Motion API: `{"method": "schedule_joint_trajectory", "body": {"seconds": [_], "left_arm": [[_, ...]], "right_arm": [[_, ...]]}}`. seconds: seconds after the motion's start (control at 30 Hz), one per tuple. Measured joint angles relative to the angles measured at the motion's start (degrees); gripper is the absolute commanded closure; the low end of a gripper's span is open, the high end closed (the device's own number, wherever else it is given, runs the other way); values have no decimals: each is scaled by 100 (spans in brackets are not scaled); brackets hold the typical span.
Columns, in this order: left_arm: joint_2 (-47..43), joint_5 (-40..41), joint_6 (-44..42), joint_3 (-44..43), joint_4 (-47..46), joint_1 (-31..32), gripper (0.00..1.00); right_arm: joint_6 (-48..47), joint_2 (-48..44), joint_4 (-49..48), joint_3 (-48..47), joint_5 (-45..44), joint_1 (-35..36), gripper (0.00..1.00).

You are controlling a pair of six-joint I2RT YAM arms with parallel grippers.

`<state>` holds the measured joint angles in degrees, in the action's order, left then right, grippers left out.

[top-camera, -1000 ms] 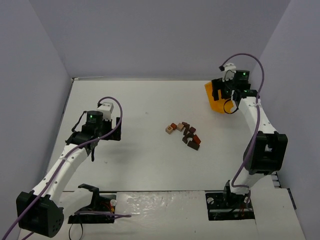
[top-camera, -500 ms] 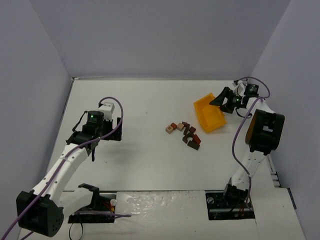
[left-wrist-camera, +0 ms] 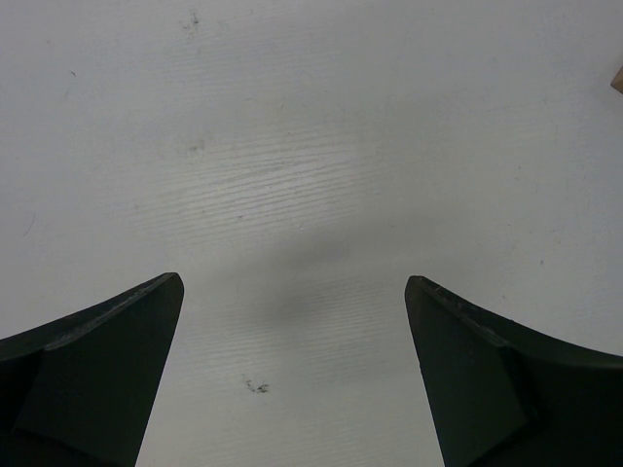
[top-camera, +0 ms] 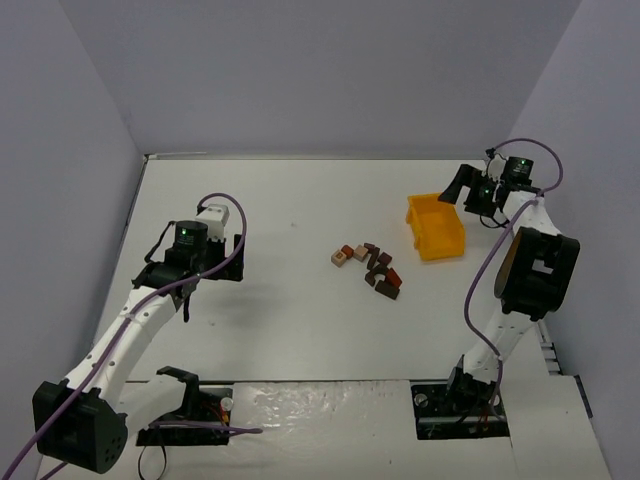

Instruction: Build the wood block tower

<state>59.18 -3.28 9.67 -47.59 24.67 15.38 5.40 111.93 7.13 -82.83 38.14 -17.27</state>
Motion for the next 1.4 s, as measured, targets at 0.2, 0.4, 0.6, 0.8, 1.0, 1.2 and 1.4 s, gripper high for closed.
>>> {"method": "schedule_joint_trajectory", "body": {"seconds": [0.2, 0.4, 0.6, 0.8, 1.0, 1.2, 1.4], "left_arm": [[7, -18, 0, 0, 1, 0, 3], [8, -17, 1, -2, 5, 0, 3], [9, -14, 2, -31, 20, 4, 3], [9, -14, 0, -31, 48, 4, 3], [9, -13, 1, -31, 57, 4, 3], [9, 33, 0, -32, 80, 4, 3], [49, 58, 0, -33, 87, 4, 3]], "right_arm": [[-411, -767, 4, 1, -1089, 111, 2], [-803, -1476, -20, 145, -2085, 833, 25], [-856, -1532, 112, 479, -2474, 1497, 27], [-801, -1198, 276, 557, -2892, 1867, 33], [-698, -719, 281, 557, -3080, 2094, 47], [-666, -274, 310, 542, -3231, 2204, 89], [-1032, -109, 388, 62, -3492, 2075, 100]]}}
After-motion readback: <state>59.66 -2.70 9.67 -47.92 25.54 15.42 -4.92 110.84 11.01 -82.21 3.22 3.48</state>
